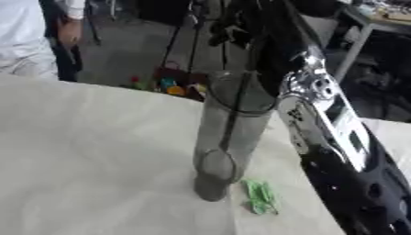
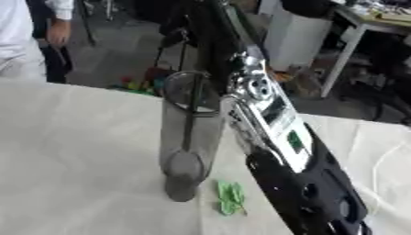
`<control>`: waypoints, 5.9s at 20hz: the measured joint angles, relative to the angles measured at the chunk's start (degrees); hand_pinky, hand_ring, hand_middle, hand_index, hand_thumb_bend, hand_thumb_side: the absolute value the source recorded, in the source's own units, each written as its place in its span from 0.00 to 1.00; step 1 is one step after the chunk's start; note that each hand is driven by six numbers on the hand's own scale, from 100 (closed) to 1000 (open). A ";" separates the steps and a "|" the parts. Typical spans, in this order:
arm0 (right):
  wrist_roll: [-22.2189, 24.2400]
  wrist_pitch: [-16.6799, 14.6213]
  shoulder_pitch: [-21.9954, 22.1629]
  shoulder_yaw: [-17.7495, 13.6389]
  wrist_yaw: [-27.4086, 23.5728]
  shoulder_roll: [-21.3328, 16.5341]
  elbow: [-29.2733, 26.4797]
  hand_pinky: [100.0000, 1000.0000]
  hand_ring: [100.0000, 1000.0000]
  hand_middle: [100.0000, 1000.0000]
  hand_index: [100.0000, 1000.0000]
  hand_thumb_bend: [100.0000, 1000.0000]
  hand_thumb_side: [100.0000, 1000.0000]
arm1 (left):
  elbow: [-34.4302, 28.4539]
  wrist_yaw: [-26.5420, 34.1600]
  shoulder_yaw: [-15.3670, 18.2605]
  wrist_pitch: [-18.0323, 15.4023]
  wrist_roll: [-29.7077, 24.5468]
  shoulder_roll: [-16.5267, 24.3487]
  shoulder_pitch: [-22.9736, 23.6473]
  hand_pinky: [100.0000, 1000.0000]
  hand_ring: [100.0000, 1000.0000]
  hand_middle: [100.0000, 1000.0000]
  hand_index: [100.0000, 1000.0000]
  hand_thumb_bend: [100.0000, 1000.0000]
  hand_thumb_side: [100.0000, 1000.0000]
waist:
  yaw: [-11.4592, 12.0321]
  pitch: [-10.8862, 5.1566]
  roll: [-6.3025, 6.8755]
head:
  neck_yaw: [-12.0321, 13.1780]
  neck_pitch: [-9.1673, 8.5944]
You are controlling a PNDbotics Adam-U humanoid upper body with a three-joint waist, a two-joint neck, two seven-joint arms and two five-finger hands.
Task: Arrange flowers into the vase.
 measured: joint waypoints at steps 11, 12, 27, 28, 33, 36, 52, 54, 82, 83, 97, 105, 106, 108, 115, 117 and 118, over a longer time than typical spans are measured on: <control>2.87 -0.17 -0.10 0.29 9.23 -2.64 -1.23 0.35 0.38 0.25 0.08 0.00 0.67 | 0.00 0.17 -0.01 0.17 -0.17 0.00 0.04 0.67 0.76 0.86 0.90 0.00 1.00 | -0.22 0.00 0.24 | 0.01 0.00; 3.13 -0.41 -0.12 0.28 10.21 -2.88 -1.46 0.35 0.38 0.25 0.09 0.00 0.67 | 0.00 0.18 -0.01 0.17 -0.17 0.00 0.04 0.67 0.76 0.86 0.90 0.00 1.00 | -0.23 0.00 0.25 | 0.01 -0.01; 5.83 -0.95 0.10 0.32 20.96 -2.19 -1.29 0.41 0.41 0.28 0.24 0.00 0.76 | 0.00 0.23 -0.05 0.28 -0.34 -0.01 0.08 0.68 0.76 0.86 0.90 0.00 1.00 | -0.26 0.20 0.45 | 0.08 -0.28; 6.16 -1.03 0.23 0.33 21.37 -2.19 -1.27 0.41 0.41 0.28 0.25 0.00 0.76 | 0.00 0.23 -0.05 0.30 -0.35 -0.01 0.08 0.68 0.76 0.86 0.90 0.00 1.00 | -0.29 0.20 0.45 | 0.09 -0.28; 9.25 -0.76 0.92 0.69 23.84 -2.22 -1.25 0.42 0.42 0.29 0.25 0.00 0.77 | 0.00 0.23 -0.14 0.37 -0.43 -0.01 0.08 0.68 0.76 0.86 0.90 0.00 1.00 | -0.52 0.22 0.45 | 0.29 -0.28; 11.32 0.09 1.02 0.69 25.18 -2.23 -1.27 0.42 0.42 0.29 0.25 0.00 0.77 | 0.00 0.25 -0.22 0.38 -0.44 -0.01 0.08 0.68 0.76 0.86 0.90 0.00 1.00 | -0.58 0.29 0.45 | 0.35 -0.28; 21.07 3.82 2.01 0.33 33.17 -2.81 -4.39 0.49 0.47 0.34 0.30 0.00 0.78 | 0.00 0.26 -0.32 0.39 -0.44 -0.01 0.08 0.68 0.76 0.86 0.90 0.00 1.00 | -0.90 0.67 0.64 | 0.53 -0.43; 21.72 3.88 2.01 0.27 34.52 -2.83 -4.73 0.48 0.47 0.33 0.30 0.00 0.78 | 0.00 0.26 -0.32 0.39 -0.45 -0.01 0.08 0.68 0.76 0.86 0.90 0.00 1.00 | -0.90 0.69 0.65 | 0.53 -0.56; 27.97 6.94 2.27 0.09 35.78 -3.31 -5.73 0.47 0.45 0.31 0.27 0.00 0.85 | 0.00 0.32 -0.35 0.73 -0.80 -0.05 0.11 0.68 0.77 0.87 0.90 0.00 1.00 | -1.24 0.80 1.06 | 0.51 -1.03; 27.89 6.90 2.38 0.03 35.72 -3.31 -5.80 0.47 0.45 0.31 0.27 0.00 0.85 | 0.00 0.34 -0.36 0.73 -0.81 -0.05 0.11 0.68 0.77 0.87 0.90 0.00 1.00 | -1.24 0.80 1.06 | 0.51 -1.09; 30.66 6.11 3.05 -0.05 38.52 -3.49 -6.97 0.49 0.47 0.35 0.37 0.00 0.91 | 0.00 0.45 -0.36 0.78 -1.06 -0.05 0.19 0.68 0.77 0.87 0.90 0.00 1.00 | -1.45 0.92 1.33 | 0.52 -1.30; 33.24 5.10 3.09 -0.07 40.41 -3.85 -7.41 0.51 0.49 0.38 0.44 0.00 0.94 | 0.00 0.49 -0.37 0.78 -1.08 -0.05 0.19 0.68 0.77 0.87 0.90 0.00 1.00 | -1.67 0.92 1.33 | 0.57 -1.32; 33.49 5.01 3.12 -0.08 40.54 -3.85 -7.42 0.51 0.50 0.38 0.45 0.00 0.95 | 0.00 0.49 -0.37 0.78 -1.08 -0.05 0.19 0.68 0.77 0.87 0.90 0.00 1.00 | -1.70 0.92 1.33 | 0.57 -1.33; 33.84 4.82 3.36 -0.09 40.61 -3.85 -7.42 0.52 0.50 0.38 0.46 0.00 0.96 | 0.00 0.49 -0.37 0.78 -1.09 -0.05 0.19 0.68 0.77 0.87 0.90 0.00 1.00 | -1.75 0.92 1.33 | 0.58 -1.36; 34.40 4.65 3.56 -0.28 40.72 -3.85 -7.42 0.52 0.50 0.38 0.49 0.00 0.98 | 0.00 0.50 -0.37 0.78 -1.09 -0.06 0.19 0.68 0.77 0.87 0.90 0.00 1.00 | -1.75 1.05 1.33 | 0.57 -1.81; 34.50 4.75 3.56 -0.31 40.72 -3.85 -7.39 0.51 0.50 0.38 0.49 0.00 0.99 | 0.00 0.50 -0.37 0.78 -1.09 -0.06 0.19 0.68 0.77 0.87 0.90 0.00 1.00 | -1.74 1.06 1.33 | 0.56 -1.81; 34.57 4.82 3.56 -0.34 40.72 -3.85 -7.30 0.52 0.50 0.38 0.50 0.00 1.00 | 0.00 0.50 -0.37 0.78 -1.09 -0.06 0.19 0.68 0.77 0.87 0.90 0.00 1.00 | -1.74 1.08 1.33 | 0.56 -1.81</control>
